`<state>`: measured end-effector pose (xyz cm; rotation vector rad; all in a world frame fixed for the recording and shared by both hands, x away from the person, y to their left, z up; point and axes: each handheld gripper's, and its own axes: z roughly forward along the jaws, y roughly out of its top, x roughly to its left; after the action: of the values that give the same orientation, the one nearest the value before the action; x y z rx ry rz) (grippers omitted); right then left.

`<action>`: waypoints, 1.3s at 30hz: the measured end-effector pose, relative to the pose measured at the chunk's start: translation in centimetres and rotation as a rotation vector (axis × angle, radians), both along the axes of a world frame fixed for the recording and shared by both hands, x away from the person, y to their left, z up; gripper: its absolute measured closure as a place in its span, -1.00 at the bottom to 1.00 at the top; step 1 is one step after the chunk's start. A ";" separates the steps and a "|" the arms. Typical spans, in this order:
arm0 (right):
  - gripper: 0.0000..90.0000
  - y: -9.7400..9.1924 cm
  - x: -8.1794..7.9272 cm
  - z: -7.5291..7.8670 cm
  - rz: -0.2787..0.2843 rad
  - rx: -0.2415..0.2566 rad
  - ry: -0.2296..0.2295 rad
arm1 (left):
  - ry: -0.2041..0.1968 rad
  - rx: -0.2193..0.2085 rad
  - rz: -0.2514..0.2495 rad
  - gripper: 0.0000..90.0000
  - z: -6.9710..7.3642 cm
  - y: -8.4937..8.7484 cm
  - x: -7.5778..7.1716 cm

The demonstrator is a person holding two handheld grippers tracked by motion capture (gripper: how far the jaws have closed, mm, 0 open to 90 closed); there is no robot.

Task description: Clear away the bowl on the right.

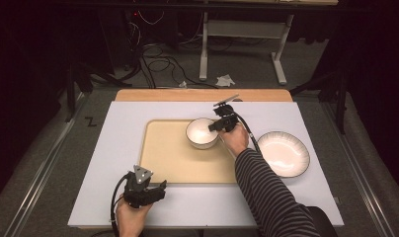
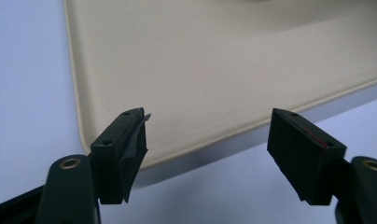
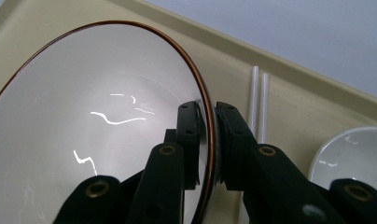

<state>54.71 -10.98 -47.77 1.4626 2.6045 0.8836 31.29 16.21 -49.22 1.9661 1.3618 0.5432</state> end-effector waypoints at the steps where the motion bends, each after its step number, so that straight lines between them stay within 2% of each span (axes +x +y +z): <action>1: 0.82 0.2 0.1 0.0 0.000 -0.001 -0.005 | 0.001 0.001 0.006 -0.36 0.0 0.1 -0.1; 10: 0.77 1.4 1.6 0.0 0.002 -0.015 -0.026 | 0.000 -0.001 0.047 -0.36 -0.1 0.9 -1.2; 14: 0.43 1.7 1.8 0.1 0.012 -0.027 -0.035 | 0.001 0.000 0.054 -0.36 -0.1 0.9 -1.4; 19: 0.22 1.4 1.9 -0.1 0.019 -0.019 -0.036 | 0.005 0.009 0.043 -0.35 -0.2 0.6 -1.4; 23: 0.17 1.6 1.9 -0.1 0.025 -0.055 -0.038 | 0.006 0.013 0.029 -0.33 -0.3 0.3 -1.3; 25: 0.15 1.7 1.8 -0.1 0.022 -0.056 -0.042 | 0.008 0.015 0.025 -0.33 -0.2 0.3 -1.2; 27: 0.12 1.7 1.8 0.0 0.020 -0.074 -0.057 | 0.006 0.013 0.022 -0.33 -0.2 0.2 -1.1; 32: 0.14 1.3 1.4 0.7 0.005 -0.035 -0.060 | 0.010 0.017 0.002 -0.33 -0.2 -0.2 -0.8; 39: 0.15 0.4 0.3 1.8 0.008 -0.015 -0.099 | 0.016 0.019 -0.042 -0.35 -0.1 -1.3 0.1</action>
<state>54.98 -10.58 -45.96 1.3692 2.5426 0.9101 31.35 14.92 -49.35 2.0140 1.3262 0.5239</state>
